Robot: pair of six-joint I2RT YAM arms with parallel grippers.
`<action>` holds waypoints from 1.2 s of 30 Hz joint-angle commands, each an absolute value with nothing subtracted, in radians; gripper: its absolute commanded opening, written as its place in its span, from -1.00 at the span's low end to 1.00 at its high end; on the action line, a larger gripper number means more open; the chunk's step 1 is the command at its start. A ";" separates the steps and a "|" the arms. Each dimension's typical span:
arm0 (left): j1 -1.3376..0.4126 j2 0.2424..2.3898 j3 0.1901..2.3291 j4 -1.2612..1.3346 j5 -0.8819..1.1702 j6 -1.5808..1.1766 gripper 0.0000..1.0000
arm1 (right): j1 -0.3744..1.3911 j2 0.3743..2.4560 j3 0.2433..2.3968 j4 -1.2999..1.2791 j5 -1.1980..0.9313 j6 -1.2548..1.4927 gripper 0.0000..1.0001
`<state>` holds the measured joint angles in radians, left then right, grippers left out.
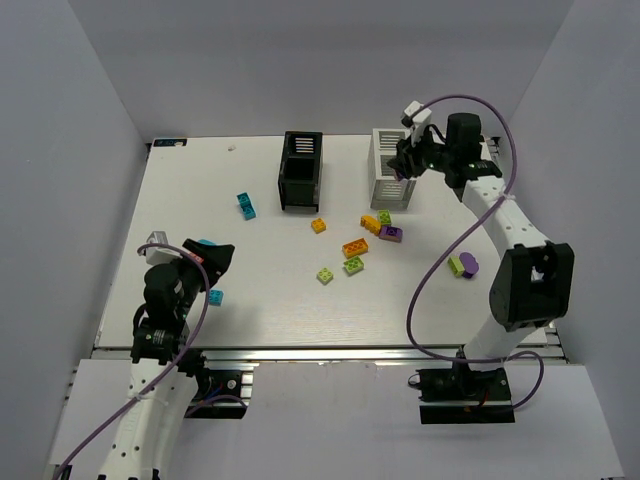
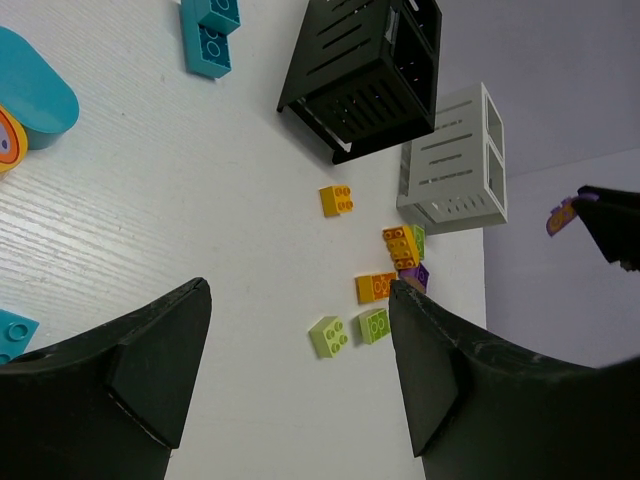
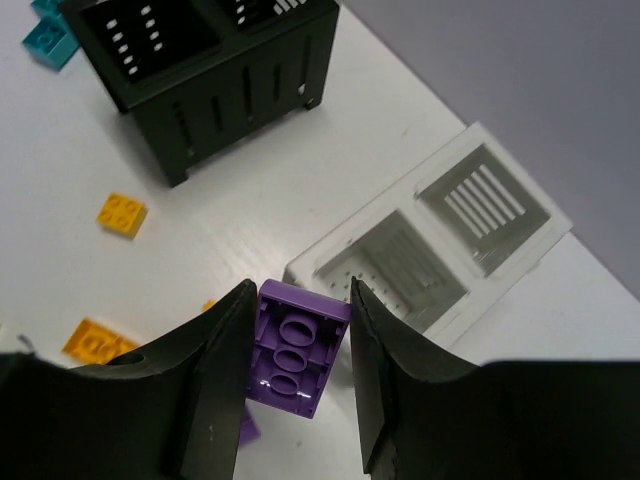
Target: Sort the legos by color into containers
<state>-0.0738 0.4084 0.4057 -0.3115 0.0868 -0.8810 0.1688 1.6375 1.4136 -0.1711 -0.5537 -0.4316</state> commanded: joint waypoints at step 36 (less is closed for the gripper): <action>-0.069 0.423 0.391 -0.302 0.091 -0.919 0.61 | 0.158 2.194 1.836 0.371 -0.314 -0.299 -0.03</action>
